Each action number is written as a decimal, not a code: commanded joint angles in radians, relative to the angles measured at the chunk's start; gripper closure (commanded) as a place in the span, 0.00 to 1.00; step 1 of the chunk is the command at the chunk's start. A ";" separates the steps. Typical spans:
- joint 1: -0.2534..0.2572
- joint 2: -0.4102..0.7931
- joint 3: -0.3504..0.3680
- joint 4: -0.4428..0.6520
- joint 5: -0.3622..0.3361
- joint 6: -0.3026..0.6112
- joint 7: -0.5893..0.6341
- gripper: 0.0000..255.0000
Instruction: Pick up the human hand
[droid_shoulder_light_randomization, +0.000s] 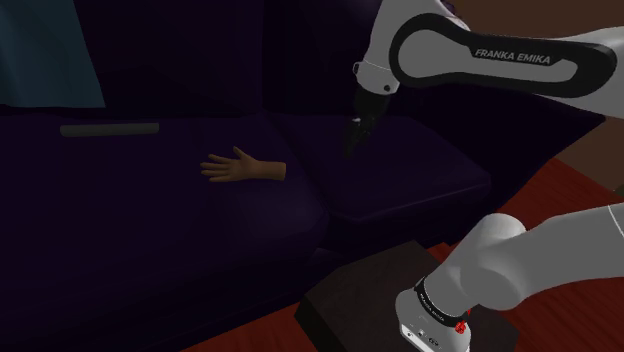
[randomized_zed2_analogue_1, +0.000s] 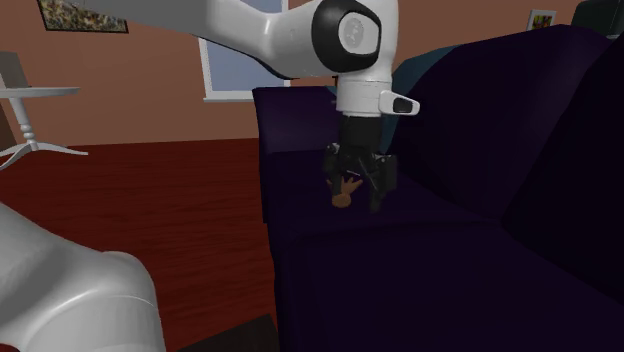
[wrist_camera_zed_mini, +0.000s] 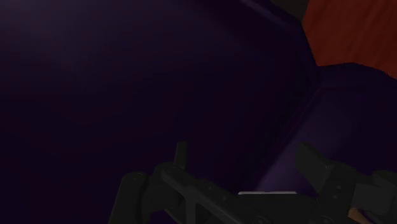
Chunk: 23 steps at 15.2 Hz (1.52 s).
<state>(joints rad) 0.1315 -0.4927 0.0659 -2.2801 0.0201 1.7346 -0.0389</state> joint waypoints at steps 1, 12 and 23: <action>0.022 0.061 0.021 0.027 0.004 0.053 -0.015 0.00; 0.120 0.331 0.131 0.226 -0.024 0.221 -0.094 0.00; 0.170 0.472 0.188 0.290 -0.073 0.344 -0.116 0.00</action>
<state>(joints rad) 0.3015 -0.0227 0.2540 -1.9811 -0.0515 2.0659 -0.1545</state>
